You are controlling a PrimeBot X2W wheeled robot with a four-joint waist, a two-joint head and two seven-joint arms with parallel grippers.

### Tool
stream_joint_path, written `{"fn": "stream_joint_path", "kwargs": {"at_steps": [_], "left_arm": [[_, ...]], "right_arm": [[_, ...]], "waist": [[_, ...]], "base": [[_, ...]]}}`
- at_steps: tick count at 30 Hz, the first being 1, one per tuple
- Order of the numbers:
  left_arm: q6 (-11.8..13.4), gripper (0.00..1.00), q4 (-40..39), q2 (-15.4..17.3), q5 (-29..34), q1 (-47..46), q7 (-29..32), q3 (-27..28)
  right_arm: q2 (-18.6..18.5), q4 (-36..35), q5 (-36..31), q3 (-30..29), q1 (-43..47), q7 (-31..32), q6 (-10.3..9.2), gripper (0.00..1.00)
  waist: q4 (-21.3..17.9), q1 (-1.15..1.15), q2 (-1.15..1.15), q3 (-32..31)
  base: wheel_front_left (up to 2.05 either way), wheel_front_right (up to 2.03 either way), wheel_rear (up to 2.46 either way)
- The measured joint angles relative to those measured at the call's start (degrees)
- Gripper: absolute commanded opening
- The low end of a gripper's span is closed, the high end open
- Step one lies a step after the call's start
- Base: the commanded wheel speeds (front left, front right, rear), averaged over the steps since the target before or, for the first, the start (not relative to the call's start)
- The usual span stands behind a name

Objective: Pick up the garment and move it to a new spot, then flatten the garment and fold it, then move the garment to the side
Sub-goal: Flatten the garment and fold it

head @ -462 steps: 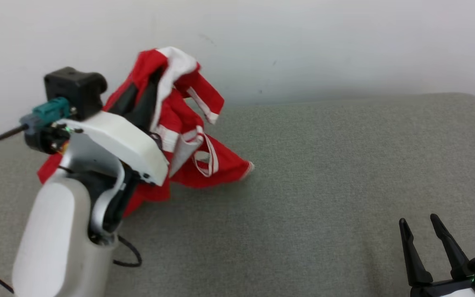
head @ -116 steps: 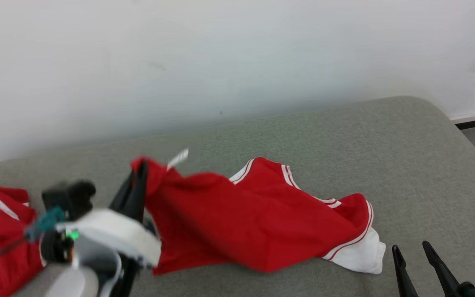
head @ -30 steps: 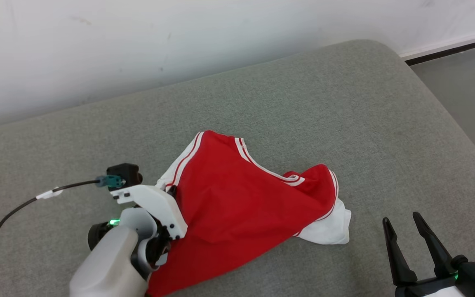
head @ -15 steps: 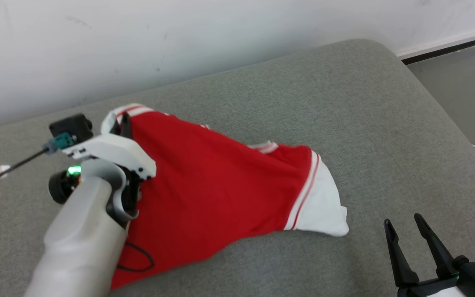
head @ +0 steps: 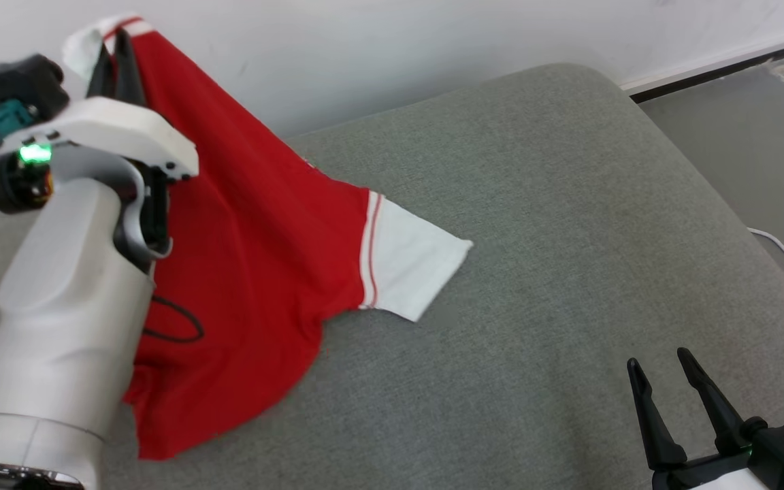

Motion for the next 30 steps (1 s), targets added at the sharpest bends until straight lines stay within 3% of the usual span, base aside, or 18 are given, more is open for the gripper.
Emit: {"fn": "stream_joint_path", "kwargs": {"at_steps": [7, 15, 22, 30], "left_arm": [[-2.7, 0.0, -7.2, -0.6, 4.5, 0.6, -0.3, 3.2], [-7.8, 0.0, -12.5, -6.6, 6.9, 8.6, -0.3, 1.3], [-11.7, 0.0, -15.6, -10.6, 6.7, 17.8, -0.1, -4.9], [-12.8, 0.0, -18.9, -12.2, 6.4, 28.3, 1.4, -16.1]], "right_arm": [[0.3, 0.1, 0.0, -0.3, -0.1, 0.0, 0.0, 1.0], [0.5, 0.0, -0.1, -1.6, 0.3, 0.0, 0.0, 1.0], [0.4, -0.2, -0.4, -2.0, 0.9, 0.0, 0.0, 1.0], [0.6, -0.2, -0.6, -1.7, 1.3, 0.0, 0.0, 1.0]], "waist": [[-0.7, 0.0, 0.0, 0.0], [0.5, 0.0, 0.0, -0.7], [1.8, 0.0, 0.0, -1.8], [2.2, 0.0, 0.0, -2.3]], "base": [[0.0, 0.0, 0.0], [0.0, 0.0, 0.0], [0.0, 0.0, 0.0], [0.0, 0.0, 0.0]]}}
